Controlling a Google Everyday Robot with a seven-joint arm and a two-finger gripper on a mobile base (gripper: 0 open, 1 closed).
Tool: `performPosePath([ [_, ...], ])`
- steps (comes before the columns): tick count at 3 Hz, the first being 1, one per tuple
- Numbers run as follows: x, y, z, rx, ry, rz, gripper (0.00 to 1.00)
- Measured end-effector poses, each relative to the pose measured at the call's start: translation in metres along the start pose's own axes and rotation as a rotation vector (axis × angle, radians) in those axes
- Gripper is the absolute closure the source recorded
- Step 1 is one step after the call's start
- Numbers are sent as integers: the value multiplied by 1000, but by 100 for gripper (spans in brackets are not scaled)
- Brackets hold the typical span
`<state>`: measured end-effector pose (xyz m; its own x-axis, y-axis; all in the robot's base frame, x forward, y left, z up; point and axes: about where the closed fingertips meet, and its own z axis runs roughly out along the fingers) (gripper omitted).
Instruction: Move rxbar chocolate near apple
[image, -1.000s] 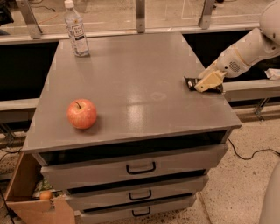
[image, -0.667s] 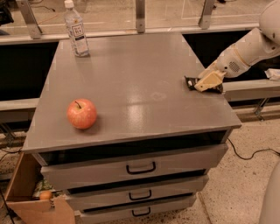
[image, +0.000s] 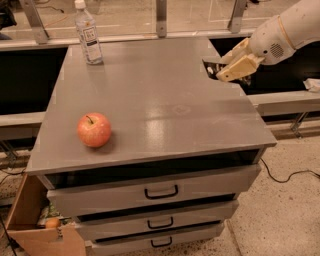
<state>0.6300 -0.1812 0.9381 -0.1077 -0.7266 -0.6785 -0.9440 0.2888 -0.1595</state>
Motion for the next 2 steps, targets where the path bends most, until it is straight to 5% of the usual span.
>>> performPosePath([
  [2,-19,12,19,-43,-20,-47,100],
])
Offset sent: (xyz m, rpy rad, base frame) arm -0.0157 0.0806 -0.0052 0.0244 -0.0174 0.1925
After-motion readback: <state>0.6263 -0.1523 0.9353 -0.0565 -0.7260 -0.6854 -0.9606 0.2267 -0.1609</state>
